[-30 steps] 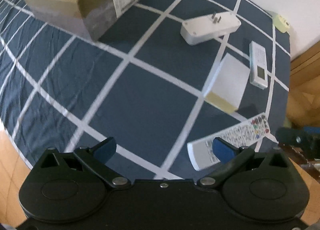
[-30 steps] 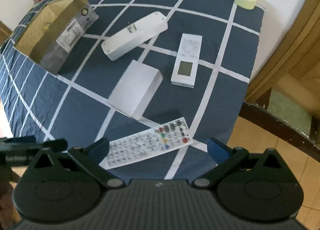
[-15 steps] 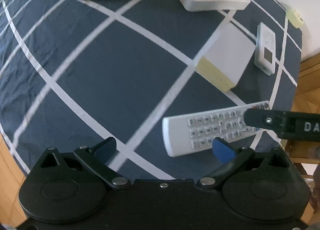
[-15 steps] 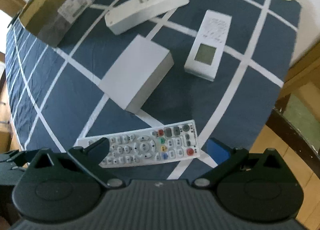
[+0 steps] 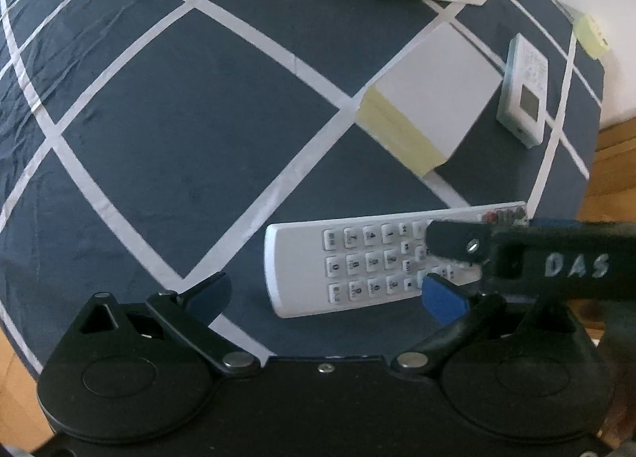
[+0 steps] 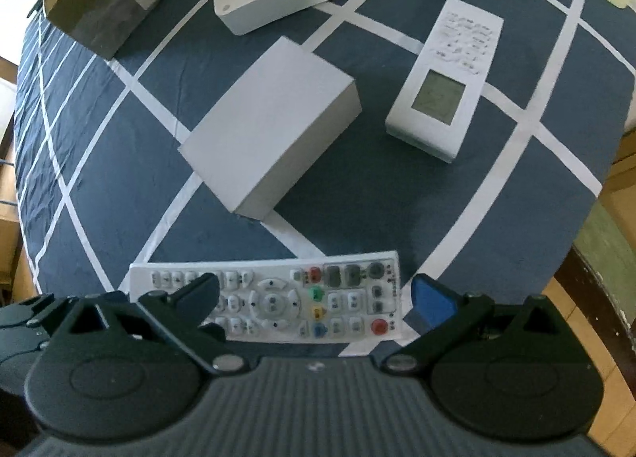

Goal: Organize objects
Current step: 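Lower the right tool onto the white TV remote and close it, then carry the held TV remote with the right tool toward the cardboard box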

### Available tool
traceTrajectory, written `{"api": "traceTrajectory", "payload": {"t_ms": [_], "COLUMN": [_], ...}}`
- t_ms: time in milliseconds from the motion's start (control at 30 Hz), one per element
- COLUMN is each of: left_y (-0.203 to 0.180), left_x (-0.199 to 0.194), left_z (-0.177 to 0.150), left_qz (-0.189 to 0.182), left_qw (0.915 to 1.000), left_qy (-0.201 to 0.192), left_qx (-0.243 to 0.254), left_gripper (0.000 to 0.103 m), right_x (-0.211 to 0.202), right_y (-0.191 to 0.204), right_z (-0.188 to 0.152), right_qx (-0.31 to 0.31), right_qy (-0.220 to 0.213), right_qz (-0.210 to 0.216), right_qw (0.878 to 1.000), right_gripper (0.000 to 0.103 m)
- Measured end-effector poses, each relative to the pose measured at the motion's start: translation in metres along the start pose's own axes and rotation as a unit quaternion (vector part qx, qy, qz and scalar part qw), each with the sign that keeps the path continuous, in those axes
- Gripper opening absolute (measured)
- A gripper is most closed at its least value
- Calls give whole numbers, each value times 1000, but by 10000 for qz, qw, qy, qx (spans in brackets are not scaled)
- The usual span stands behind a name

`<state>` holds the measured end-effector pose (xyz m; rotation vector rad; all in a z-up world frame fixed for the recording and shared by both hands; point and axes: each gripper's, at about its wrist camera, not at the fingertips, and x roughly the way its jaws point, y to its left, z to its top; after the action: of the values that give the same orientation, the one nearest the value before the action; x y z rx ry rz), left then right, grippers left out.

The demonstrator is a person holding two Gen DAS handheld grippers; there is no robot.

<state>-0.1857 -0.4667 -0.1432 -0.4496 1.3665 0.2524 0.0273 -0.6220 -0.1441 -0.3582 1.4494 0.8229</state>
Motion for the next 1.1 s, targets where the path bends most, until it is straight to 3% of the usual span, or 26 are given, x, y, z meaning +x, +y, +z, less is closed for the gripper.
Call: {"api": "traceTrajectory", "payload": {"t_ms": [367,667,1100], "left_y": [-4,-2,10], "left_x": [3,2,-35], "left_z": [8,12,33], "left_qz": [-128,-306,-175], "left_qw": [9999,9995,9985], "left_qy": [28,68,-54], "left_qx": [-23,64,508], "left_gripper": [103,94,94], "right_x": [1,0,-25], "right_y": [2,5,38], "right_z": [1,1,3], "right_qx": [-199,-134,256], "right_qy": [28,-18,-321], "right_qz": [-87,-92,35], "right_qw": [9998,9999,9991], "right_gripper": [98,92,92]}}
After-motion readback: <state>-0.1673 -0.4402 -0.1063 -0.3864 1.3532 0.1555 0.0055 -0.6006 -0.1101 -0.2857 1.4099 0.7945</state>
